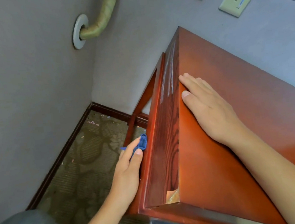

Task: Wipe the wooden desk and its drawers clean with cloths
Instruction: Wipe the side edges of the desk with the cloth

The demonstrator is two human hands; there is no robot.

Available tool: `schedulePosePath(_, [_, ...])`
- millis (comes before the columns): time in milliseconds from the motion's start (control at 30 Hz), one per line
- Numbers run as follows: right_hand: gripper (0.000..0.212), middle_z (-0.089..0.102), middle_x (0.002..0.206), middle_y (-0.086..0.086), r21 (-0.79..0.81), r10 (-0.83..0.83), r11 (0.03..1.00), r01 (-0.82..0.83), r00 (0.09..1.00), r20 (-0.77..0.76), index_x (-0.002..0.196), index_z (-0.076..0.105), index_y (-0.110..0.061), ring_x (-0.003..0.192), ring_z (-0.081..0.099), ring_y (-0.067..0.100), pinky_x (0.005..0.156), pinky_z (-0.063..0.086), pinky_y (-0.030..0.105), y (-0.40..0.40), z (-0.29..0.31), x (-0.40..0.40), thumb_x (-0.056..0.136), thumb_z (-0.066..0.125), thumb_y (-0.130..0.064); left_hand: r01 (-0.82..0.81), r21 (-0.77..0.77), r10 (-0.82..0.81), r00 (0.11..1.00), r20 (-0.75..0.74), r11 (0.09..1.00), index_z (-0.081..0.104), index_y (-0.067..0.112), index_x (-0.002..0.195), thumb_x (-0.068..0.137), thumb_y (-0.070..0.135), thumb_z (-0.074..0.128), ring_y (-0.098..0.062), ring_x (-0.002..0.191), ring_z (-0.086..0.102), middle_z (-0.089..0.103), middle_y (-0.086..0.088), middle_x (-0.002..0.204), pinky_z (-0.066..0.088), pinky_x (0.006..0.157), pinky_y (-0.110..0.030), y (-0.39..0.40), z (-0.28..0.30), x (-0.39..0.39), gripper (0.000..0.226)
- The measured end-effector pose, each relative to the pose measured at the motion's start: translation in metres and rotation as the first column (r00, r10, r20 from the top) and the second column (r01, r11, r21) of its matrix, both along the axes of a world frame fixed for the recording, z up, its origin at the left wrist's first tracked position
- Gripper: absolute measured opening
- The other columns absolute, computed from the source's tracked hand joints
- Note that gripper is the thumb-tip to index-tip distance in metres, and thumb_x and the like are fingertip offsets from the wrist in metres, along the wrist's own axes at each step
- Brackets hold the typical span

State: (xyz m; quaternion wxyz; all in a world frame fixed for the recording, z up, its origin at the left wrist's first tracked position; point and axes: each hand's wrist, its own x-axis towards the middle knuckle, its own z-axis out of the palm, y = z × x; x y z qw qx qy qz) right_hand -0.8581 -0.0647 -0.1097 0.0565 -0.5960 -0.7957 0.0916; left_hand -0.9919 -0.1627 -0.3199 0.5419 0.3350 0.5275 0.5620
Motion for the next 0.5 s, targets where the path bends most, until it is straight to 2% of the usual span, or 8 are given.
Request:
schedulePosePath(100, [0.055, 0.01, 0.166, -0.028, 0.016, 0.001, 1.0, -0.001, 1.0, 0.015, 0.16, 0.017, -0.047, 0.154, 0.001, -0.001, 0.127, 0.011, 0.04, 0.002, 0.0, -0.001, 0.106, 0.022, -0.058, 0.015, 0.081, -0.004, 0.992, -0.127, 0.997, 0.055, 0.063, 0.128, 0.109, 0.044, 0.046, 0.006, 0.125, 0.047, 0.05, 0.025, 0.12, 0.035, 0.109, -0.02, 0.003, 0.01, -0.005, 0.029])
schedulePosePath(167, [0.058, 0.012, 0.166, -0.028, 0.036, 0.014, 0.999, -0.014, 1.0, 0.021, 0.159, 0.018, -0.047, 0.154, 0.003, 0.0, 0.127, 0.014, 0.043, 0.004, -0.002, -0.002, 0.104, 0.022, -0.063, 0.054, 0.108, -0.028, 0.973, -0.228, 0.993, 0.053, 0.057, 0.136, 0.11, 0.04, 0.042, 0.003, 0.126, 0.043, 0.046, 0.027, 0.11, 0.031, 0.108, -0.018, 0.019, 0.014, -0.004, 0.033])
schedulePosePath(233, [0.063, 0.013, 0.165, -0.03, 0.046, 0.013, 0.999, -0.013, 1.0, 0.009, 0.158, 0.019, -0.048, 0.154, 0.004, -0.001, 0.127, 0.014, 0.042, 0.005, -0.003, -0.001, 0.098, 0.019, -0.067, 0.061, 0.124, -0.028, 0.967, -0.254, 0.99, 0.055, 0.046, 0.143, 0.11, 0.037, 0.042, -0.003, 0.125, 0.044, 0.047, 0.021, 0.11, 0.031, 0.109, -0.019, 0.048, 0.012, -0.002, 0.037])
schedulePosePath(367, [0.064, 0.015, 0.163, -0.032, 0.041, 0.005, 0.999, -0.004, 0.999, -0.035, 0.157, 0.022, -0.049, 0.153, 0.005, -0.004, 0.127, 0.013, 0.04, 0.005, -0.003, 0.001, 0.095, 0.019, -0.067, 0.056, 0.179, 0.006, 0.944, -0.329, 0.982, 0.062, 0.035, 0.143, 0.11, 0.03, 0.047, -0.018, 0.118, 0.052, 0.054, -0.001, 0.11, 0.037, 0.106, -0.026, 0.141, 0.014, 0.0, 0.036])
schedulePosePath(433, [0.062, 0.018, 0.162, -0.031, 0.054, 0.017, 0.998, -0.014, 0.998, -0.06, 0.156, 0.026, -0.049, 0.153, 0.008, -0.003, 0.126, 0.016, 0.042, 0.007, -0.004, 0.001, 0.096, 0.022, -0.065, 0.062, 0.152, -0.008, 0.943, -0.334, 0.986, 0.064, 0.026, 0.142, 0.11, 0.022, 0.049, -0.025, 0.118, 0.053, 0.051, -0.006, 0.109, 0.037, 0.1, -0.022, 0.182, 0.022, 0.0, 0.036])
schedulePosePath(500, [0.059, 0.022, 0.162, -0.03, 0.056, 0.026, 0.998, -0.022, 0.996, -0.087, 0.154, 0.029, -0.048, 0.152, 0.011, -0.002, 0.126, 0.019, 0.044, 0.009, -0.004, 0.002, 0.097, 0.024, -0.064, 0.067, 0.151, -0.018, 0.951, -0.31, 0.986, 0.063, 0.021, 0.142, 0.109, 0.017, 0.051, -0.025, 0.116, 0.055, 0.049, -0.006, 0.11, 0.036, 0.093, -0.011, 0.194, 0.028, 0.0, 0.035])
